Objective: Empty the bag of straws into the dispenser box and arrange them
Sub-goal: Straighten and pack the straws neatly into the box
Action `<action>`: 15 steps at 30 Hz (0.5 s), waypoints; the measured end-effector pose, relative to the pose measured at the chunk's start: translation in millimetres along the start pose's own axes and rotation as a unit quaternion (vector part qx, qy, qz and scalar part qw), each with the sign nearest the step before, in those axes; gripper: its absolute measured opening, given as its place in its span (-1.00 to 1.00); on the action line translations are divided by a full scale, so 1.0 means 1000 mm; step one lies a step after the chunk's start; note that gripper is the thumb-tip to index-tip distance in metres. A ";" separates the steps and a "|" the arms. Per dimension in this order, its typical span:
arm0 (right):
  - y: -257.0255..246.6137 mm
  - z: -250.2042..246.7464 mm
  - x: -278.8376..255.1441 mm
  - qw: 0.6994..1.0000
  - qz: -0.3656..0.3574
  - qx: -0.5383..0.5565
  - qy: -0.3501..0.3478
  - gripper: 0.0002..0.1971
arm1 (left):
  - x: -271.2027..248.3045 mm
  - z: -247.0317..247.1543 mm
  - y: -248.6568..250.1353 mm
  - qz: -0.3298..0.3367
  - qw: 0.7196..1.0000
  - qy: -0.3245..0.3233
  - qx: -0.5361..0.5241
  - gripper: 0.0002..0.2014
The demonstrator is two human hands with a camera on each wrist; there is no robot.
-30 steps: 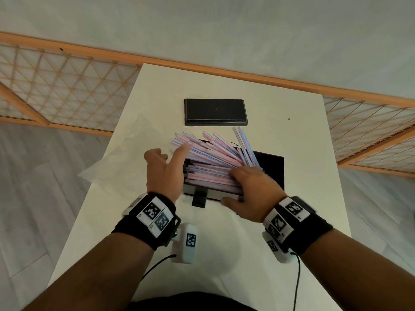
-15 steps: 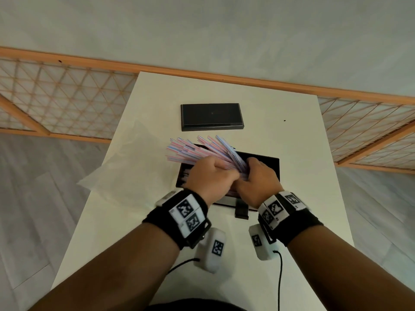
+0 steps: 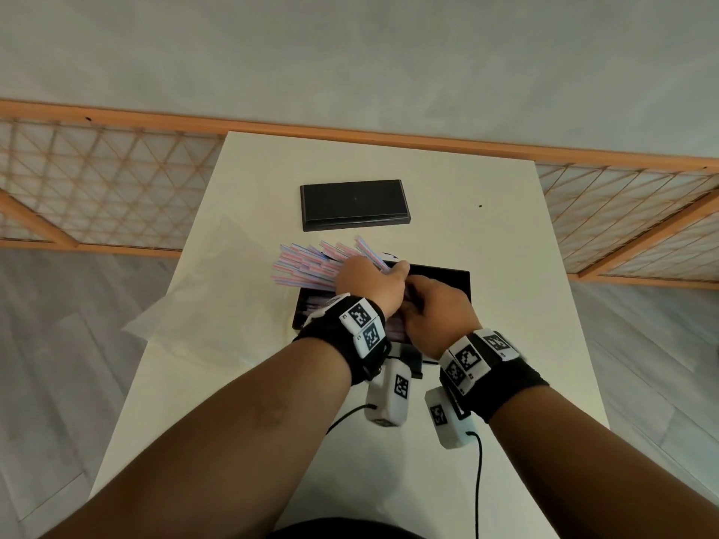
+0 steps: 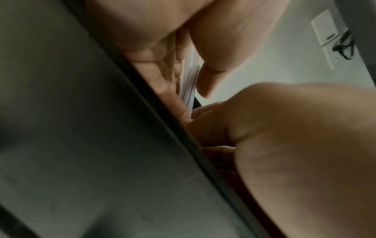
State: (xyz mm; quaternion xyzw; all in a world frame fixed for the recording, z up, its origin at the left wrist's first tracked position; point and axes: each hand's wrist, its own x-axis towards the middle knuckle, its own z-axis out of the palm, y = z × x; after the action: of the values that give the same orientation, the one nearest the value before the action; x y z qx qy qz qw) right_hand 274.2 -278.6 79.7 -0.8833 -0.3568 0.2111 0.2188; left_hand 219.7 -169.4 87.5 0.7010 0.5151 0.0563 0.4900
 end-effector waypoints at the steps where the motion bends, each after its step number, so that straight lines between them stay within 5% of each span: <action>1: 0.000 0.000 0.000 1.000 -0.002 -0.003 0.000 -0.66 | 0.002 0.000 -0.001 0.000 1.000 0.000 -0.002 -0.55; 5: -0.001 0.000 0.000 1.000 -0.002 0.004 0.026 -0.68 | 0.006 -0.003 -0.010 -0.016 0.998 0.003 -0.068 -0.68; 10: -0.006 -0.005 -0.001 0.999 -0.032 0.003 0.040 -0.42 | -0.031 -0.032 -0.010 0.064 0.987 -0.026 -0.143 -0.79; 15: -0.016 0.004 0.002 0.993 -0.087 -0.074 0.027 -0.58 | -0.043 -0.058 -0.027 0.112 0.975 -0.027 -0.188 -0.87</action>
State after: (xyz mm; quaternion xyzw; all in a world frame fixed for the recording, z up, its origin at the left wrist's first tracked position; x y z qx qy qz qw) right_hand 265.0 -265.3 85.1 -0.8681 -0.4408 0.1403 0.1800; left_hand 147.8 -167.0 115.1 0.6512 0.3996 0.1874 0.6173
